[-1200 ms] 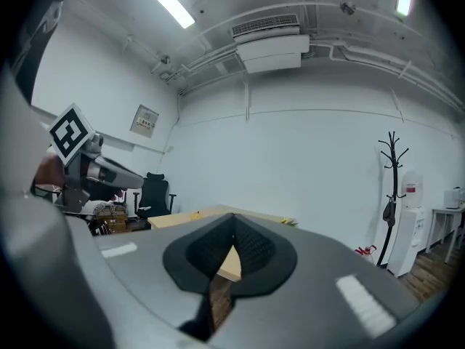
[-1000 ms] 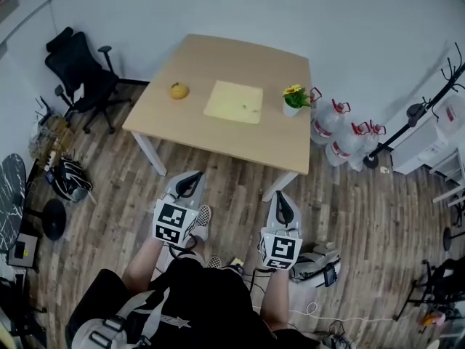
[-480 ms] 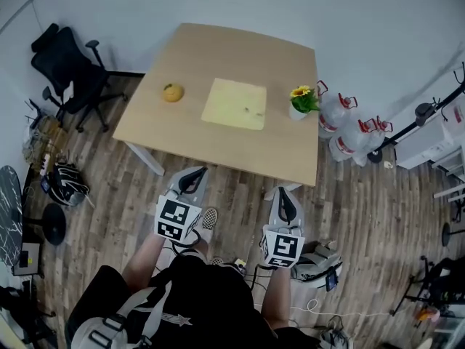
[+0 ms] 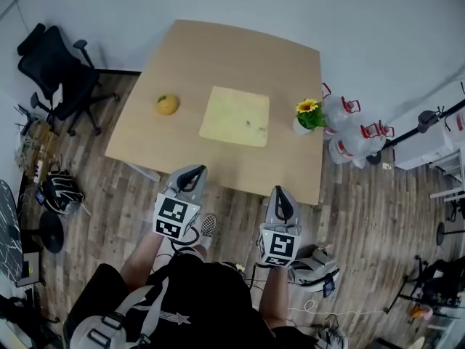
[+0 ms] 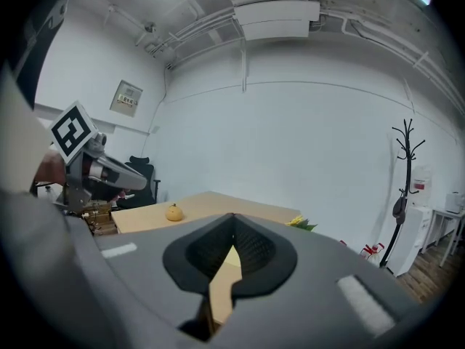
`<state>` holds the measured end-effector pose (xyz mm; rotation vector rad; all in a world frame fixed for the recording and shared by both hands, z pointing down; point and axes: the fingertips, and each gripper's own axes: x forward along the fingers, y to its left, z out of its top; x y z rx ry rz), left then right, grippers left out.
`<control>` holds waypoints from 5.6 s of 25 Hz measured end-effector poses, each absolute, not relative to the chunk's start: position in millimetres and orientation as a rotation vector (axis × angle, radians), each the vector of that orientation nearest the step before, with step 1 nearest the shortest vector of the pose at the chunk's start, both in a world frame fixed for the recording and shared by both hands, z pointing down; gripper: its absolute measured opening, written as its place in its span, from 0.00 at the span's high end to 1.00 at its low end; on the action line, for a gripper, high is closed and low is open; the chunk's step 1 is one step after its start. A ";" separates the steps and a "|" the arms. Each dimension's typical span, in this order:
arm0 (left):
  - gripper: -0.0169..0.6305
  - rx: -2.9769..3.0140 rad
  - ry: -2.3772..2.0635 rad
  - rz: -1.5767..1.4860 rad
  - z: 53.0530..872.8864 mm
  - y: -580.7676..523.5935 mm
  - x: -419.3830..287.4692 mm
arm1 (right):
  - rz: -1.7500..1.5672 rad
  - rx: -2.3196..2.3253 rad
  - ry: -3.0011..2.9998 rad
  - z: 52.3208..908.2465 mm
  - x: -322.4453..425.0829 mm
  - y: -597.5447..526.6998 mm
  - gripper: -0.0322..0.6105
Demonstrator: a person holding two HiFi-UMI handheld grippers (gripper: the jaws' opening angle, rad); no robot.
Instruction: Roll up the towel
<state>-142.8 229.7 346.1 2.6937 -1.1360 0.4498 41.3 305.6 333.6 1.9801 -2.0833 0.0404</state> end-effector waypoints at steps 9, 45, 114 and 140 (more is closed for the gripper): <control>0.96 2.702 -1.091 0.450 355.8 166.3 -140.2 | 0.044 2.004 -2.046 340.5 41.5 245.5 0.95; 0.96 2.351 -1.183 0.692 493.6 26.4 -126.4 | 0.400 1.690 -2.077 492.9 85.1 79.0 0.95; 0.92 2.395 -0.006 1.903 652.5 29.9 -125.5 | 0.388 0.379 -1.904 651.1 96.3 98.7 0.89; 0.93 2.350 0.123 1.952 639.4 95.9 -133.4 | 0.620 0.364 -1.897 633.4 89.5 173.8 0.90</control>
